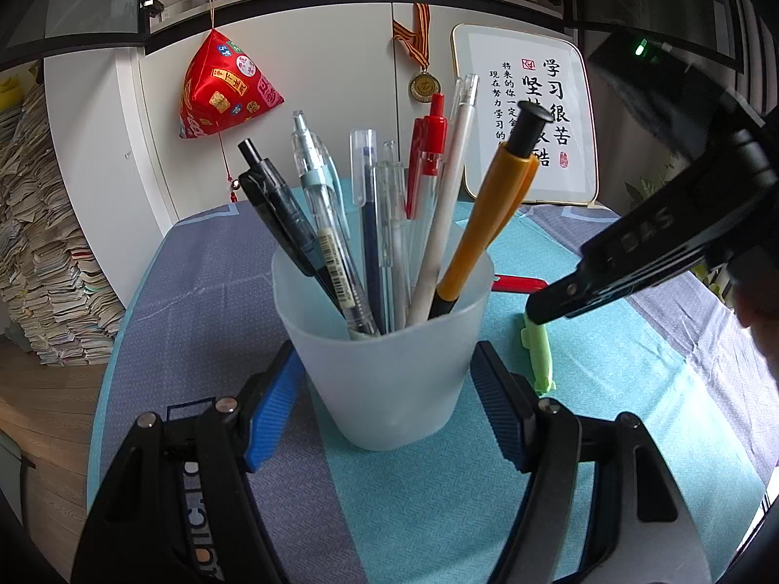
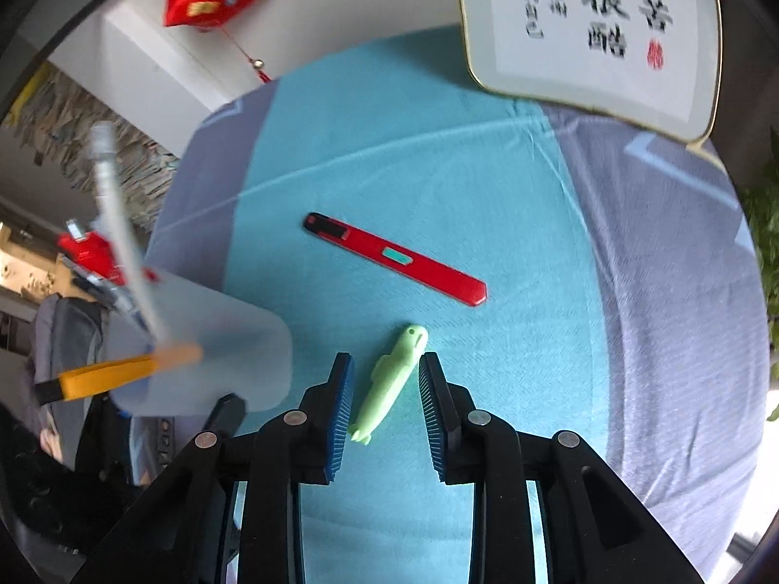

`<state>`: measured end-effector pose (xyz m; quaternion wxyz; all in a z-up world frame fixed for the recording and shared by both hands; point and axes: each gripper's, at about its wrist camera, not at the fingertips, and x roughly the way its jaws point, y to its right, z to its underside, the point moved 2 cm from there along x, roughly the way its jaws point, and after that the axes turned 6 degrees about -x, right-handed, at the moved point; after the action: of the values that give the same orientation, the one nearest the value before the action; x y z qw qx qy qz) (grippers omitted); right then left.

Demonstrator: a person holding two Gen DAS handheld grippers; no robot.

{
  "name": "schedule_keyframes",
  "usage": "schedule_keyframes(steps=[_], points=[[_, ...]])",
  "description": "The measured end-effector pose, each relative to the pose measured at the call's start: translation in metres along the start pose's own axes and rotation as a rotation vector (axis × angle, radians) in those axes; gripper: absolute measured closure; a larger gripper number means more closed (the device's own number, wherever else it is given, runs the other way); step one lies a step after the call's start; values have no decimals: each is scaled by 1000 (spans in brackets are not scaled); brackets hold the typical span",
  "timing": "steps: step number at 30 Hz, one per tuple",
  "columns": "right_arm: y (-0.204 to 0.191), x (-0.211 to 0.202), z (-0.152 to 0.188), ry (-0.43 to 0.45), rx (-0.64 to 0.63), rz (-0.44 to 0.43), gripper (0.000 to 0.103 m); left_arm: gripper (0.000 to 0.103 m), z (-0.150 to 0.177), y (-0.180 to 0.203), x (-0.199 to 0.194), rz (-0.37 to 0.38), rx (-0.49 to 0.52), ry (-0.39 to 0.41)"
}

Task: Organize stationery
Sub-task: 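Move the right tool to the light-green highlighter and grasp it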

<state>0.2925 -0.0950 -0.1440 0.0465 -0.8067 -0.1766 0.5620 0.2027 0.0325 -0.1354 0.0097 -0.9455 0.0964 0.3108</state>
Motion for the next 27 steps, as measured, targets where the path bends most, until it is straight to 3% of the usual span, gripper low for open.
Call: schedule_keyframes(steps=[8, 13, 15, 17, 27], points=[[2, 17, -4, -41, 56, 6, 75, 33, 0, 0, 0, 0, 0, 0], [0, 16, -2, -17, 39, 19, 75, 33, 0, 0, 0, 0, 0, 0], [-7, 18, -1, -11, -9, 28, 89, 33, 0, 0, 0, 0, 0, 0], [-11, 18, 2, -15, -32, 9, 89, 33, 0, 0, 0, 1, -1, 0], [-25, -48, 13, 139, -124, -23, 89, 33, 0, 0, 0, 0, 0, 0]])
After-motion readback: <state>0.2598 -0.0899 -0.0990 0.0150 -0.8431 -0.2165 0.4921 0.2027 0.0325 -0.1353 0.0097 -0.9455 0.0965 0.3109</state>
